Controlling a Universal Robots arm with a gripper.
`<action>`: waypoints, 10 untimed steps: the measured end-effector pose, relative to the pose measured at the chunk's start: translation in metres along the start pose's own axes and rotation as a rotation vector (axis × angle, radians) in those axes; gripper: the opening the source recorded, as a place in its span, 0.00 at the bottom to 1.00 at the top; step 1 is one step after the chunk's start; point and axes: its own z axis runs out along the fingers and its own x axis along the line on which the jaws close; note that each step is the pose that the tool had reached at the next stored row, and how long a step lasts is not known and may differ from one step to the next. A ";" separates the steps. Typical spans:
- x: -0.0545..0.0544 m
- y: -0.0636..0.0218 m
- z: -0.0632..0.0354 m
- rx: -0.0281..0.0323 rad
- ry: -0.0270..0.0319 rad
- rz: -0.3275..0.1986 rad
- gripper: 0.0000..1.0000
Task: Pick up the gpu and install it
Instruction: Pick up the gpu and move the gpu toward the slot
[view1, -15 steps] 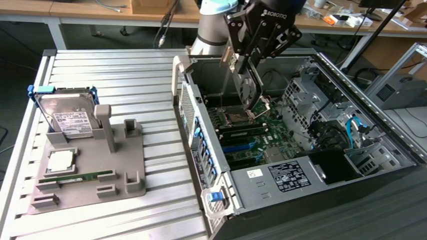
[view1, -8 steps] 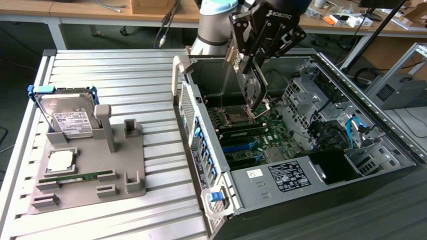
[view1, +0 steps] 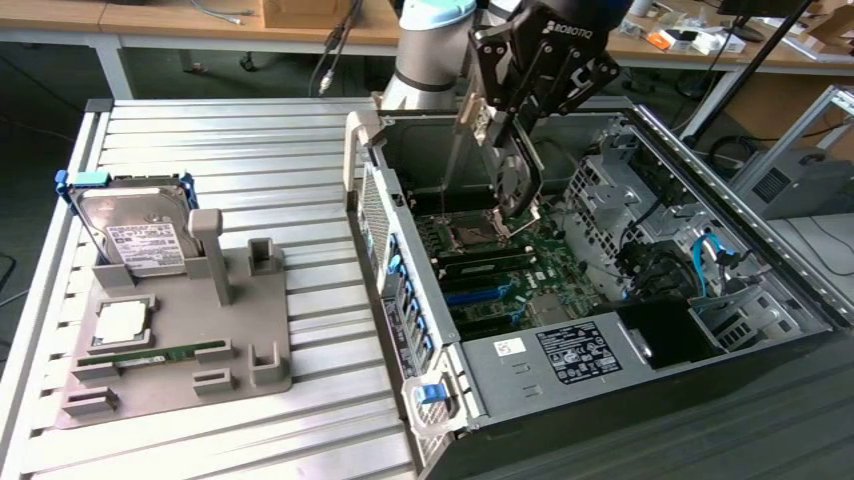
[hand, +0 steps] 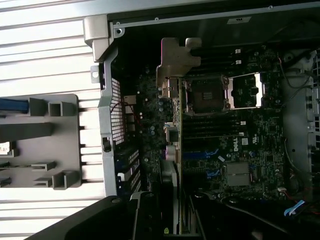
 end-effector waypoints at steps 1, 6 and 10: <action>-0.001 0.0000 0.0000 0.0001 0.0000 0.000 0.27; -0.005 0.0004 -0.0003 0.0004 0.0000 0.000 0.27; -0.009 0.0007 -0.0005 0.0004 0.0000 0.000 0.27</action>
